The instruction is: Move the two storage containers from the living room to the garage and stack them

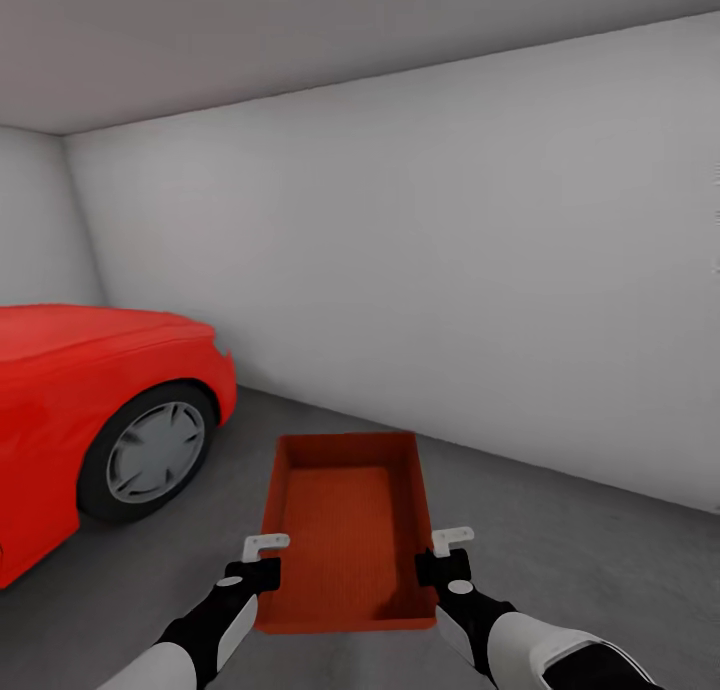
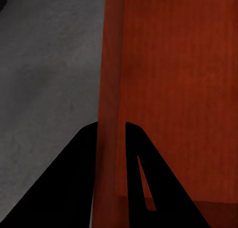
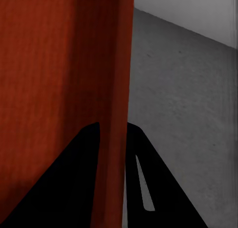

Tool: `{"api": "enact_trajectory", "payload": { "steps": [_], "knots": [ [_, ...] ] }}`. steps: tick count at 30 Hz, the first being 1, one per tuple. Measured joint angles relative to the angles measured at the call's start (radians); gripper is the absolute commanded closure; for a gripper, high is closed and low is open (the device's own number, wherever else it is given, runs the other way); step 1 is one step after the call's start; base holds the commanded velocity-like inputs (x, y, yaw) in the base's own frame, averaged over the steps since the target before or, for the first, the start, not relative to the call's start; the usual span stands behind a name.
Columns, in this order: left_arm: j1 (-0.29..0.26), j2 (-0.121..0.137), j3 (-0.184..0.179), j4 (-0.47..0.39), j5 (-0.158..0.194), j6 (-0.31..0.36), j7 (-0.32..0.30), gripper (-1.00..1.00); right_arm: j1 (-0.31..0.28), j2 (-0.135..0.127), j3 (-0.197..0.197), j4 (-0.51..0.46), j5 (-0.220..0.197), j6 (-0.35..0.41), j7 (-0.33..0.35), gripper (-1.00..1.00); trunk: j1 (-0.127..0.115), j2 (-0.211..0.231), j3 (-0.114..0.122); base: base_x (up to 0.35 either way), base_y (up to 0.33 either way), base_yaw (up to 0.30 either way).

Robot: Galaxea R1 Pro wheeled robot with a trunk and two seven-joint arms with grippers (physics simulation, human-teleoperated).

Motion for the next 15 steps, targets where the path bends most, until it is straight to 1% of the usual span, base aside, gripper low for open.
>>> {"api": "enact_trajectory", "payload": {
  "steps": [3,5,8,10,15],
  "knots": [
    [0.0,-0.001,0.003,0.0,-0.003,0.0,0.0,1.0,0.0,0.0,0.0,0.0,0.0,0.0,0.0,1.0,0.0,0.0,0.001,0.322,0.158,-0.275],
    [0.0,0.0,-0.006,0.0,0.005,0.0,0.002,1.0,0.0,-0.001,0.0,0.0,0.0,0.0,0.001,1.0,0.0,0.0,0.002,0.322,0.158,-0.275],
    [0.0,0.0,-0.002,0.0,0.001,0.0,0.001,1.0,0.0,-0.001,-0.001,0.0,0.0,0.0,0.001,1.0,0.0,0.0,0.004,0.322,0.158,-0.275],
    [0.0,0.0,-0.007,0.0,0.007,0.0,0.003,1.0,0.0,-0.001,-0.001,0.0,0.0,0.0,0.001,1.0,0.0,0.0,0.005,0.322,0.158,-0.275],
    [0.0,0.0,-0.004,0.0,0.004,0.0,0.002,1.0,0.0,-0.001,0.0,0.0,0.0,0.0,0.001,1.0,0.0,0.0,0.007,0.322,0.158,-0.275]
  ]
}}
